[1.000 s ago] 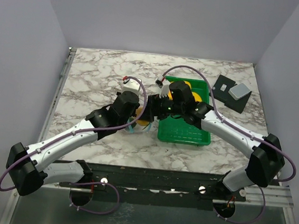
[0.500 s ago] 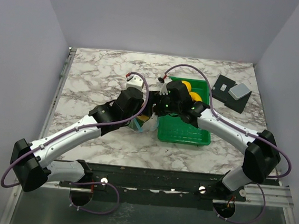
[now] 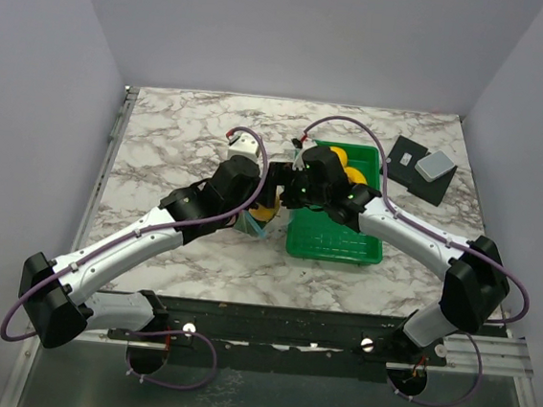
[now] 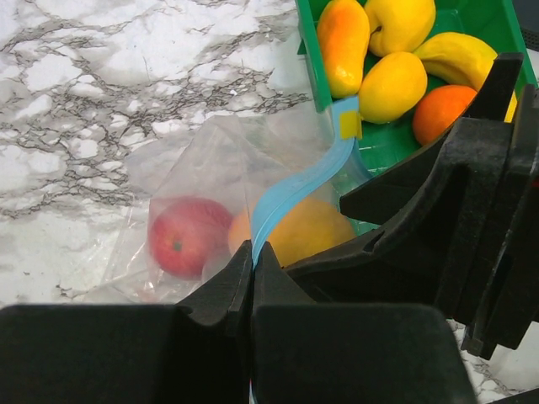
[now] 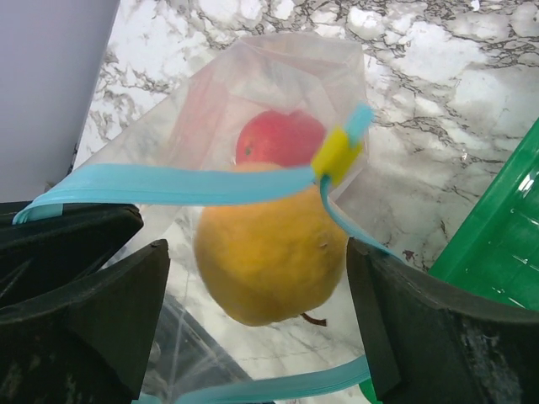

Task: Place the food in the zip-top bag and seal the zipper
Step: Place the fake fruit in the zipper food storage bag, then adjust the zipper food storage bag at the center of the board.

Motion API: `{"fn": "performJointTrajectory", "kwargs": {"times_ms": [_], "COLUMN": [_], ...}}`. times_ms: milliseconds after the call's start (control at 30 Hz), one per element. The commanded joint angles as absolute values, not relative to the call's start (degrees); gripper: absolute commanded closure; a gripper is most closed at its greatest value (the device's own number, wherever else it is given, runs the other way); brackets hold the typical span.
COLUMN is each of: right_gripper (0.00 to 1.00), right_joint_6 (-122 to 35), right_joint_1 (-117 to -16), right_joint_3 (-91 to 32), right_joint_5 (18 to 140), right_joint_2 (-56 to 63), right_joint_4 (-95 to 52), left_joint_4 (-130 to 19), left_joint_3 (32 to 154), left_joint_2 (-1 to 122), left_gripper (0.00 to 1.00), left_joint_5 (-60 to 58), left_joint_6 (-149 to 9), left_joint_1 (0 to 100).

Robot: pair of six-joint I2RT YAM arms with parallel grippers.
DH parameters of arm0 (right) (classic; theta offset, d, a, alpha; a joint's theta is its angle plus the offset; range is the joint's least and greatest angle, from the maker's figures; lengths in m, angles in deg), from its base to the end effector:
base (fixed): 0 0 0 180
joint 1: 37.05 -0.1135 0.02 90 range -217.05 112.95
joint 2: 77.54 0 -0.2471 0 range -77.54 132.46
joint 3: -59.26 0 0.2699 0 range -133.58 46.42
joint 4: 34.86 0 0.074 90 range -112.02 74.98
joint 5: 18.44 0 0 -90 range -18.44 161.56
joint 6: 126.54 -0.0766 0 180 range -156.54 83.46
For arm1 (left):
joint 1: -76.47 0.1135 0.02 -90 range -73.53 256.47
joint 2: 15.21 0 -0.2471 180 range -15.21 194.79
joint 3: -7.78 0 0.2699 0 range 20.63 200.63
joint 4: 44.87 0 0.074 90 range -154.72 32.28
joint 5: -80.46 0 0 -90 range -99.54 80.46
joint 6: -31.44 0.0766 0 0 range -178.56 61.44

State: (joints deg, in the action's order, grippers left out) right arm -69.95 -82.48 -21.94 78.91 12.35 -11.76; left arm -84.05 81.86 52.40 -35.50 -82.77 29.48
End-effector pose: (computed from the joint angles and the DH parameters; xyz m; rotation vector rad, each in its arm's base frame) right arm 0.2834 0.3017 0.2408 -0.3184 2.2491 0.9151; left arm 0.2389 -0.2069 0.2952 0.1535 2.0838 -0.2707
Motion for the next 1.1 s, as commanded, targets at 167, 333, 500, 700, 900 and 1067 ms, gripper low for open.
{"fn": "performJointTrajectory", "kwargs": {"times_ms": [167, 333, 500, 700, 900, 1067], "right_gripper": [0.00, 0.00, 0.00, 0.06, 0.17, 0.26], "right_joint_6": [-67.80, -66.95, -65.85, -68.73, -73.09, -75.87], "right_joint_1": [-82.98, -82.93, -82.93, -82.93, -82.93, -82.93], "right_joint_3": [-23.35, -22.41, -22.05, -19.40, -13.26, -8.88], "right_joint_5": [81.38, 79.74, 76.31, 71.77, 71.08, 71.12], "right_joint_2": [9.32, 6.39, 3.25, 0.41, -2.83, -4.47], "right_joint_4": [-12.60, -11.21, -7.20, -1.75, -1.71, -2.52], "left_joint_4": [-84.96, -85.05, -85.05, -85.05, -85.04, -85.05], "left_joint_3": [82.59, 82.53, 82.81, 83.33, 83.80, 84.48], "left_joint_2": [51.32, 51.24, 51.56, 52.06, 52.76, 53.35], "left_gripper": [1.00, 1.00, 1.00, 1.00, 1.00, 1.00], "left_joint_5": [-36.11, -36.87, -37.40, -37.53, -37.40, -37.31], "left_joint_6": [-85.88, -85.98, -86.16, -86.09, -85.73, -85.38], "left_joint_1": [29.58, 29.62, 29.64, 29.62, 29.66, 29.75]}}
